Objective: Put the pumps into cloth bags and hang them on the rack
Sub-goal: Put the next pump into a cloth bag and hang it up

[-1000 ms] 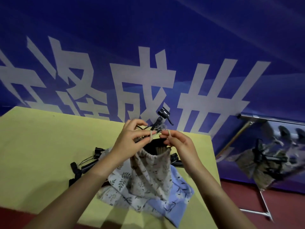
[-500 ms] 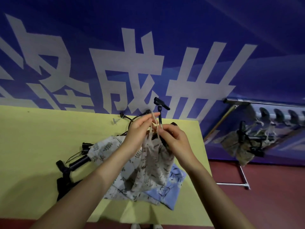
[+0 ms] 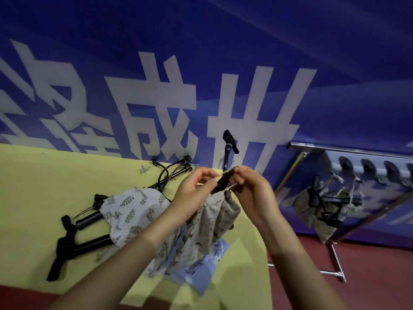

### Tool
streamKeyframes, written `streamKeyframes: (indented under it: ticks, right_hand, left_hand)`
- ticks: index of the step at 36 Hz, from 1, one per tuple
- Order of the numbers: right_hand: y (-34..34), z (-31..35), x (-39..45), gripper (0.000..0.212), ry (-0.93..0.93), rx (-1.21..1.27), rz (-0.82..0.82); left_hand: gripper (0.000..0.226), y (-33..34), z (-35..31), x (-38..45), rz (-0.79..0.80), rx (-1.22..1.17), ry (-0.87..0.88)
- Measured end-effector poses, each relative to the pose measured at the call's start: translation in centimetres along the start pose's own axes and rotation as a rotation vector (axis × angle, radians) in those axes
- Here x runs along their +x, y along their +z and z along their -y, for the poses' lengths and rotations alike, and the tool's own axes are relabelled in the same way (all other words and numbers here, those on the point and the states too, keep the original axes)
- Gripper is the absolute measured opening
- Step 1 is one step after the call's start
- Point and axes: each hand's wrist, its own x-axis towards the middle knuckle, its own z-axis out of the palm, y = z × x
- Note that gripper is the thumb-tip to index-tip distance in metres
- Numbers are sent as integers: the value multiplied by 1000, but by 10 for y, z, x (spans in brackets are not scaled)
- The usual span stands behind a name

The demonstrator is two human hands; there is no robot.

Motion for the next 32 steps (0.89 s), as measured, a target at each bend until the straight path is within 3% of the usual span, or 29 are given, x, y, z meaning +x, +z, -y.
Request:
streamKeyframes:
  ticks: [3,6,8,14,18,20,24,28,32]
  right_hand:
    - [-29,22,-1,26,75,110,55]
    - [-63,47,-3,12,118,209,99]
    - [-84,62,-5,7,132,228,115]
    - [-145,104,-21,10,127,107,137]
    - [-179,120,-32,14,100,-61,167]
    - [-192,125,-36,10,96,-76,163]
    - [-208,136,-45,8,72,-66,148]
    - [-217,148,-53,8,35,55,121]
    - [-227,151,-63,6,-6,58,54]
  left_hand:
    - [5,34,-3,3,-48,63,88]
    - [26,75,-3,3,-100,108,167]
    - [27,102,-1,-2,-119,91,192]
    - [32,180,-6,-10,-104,84,200]
    - [23,211,-19,5,-172,199,276]
    - [17,224,-25,14,-137,213,292]
    - [30,248,-25,28,47,212,240]
    - [31,266,-22,33,175,44,119]
    - [33,279,-25,35,255,-35,108]
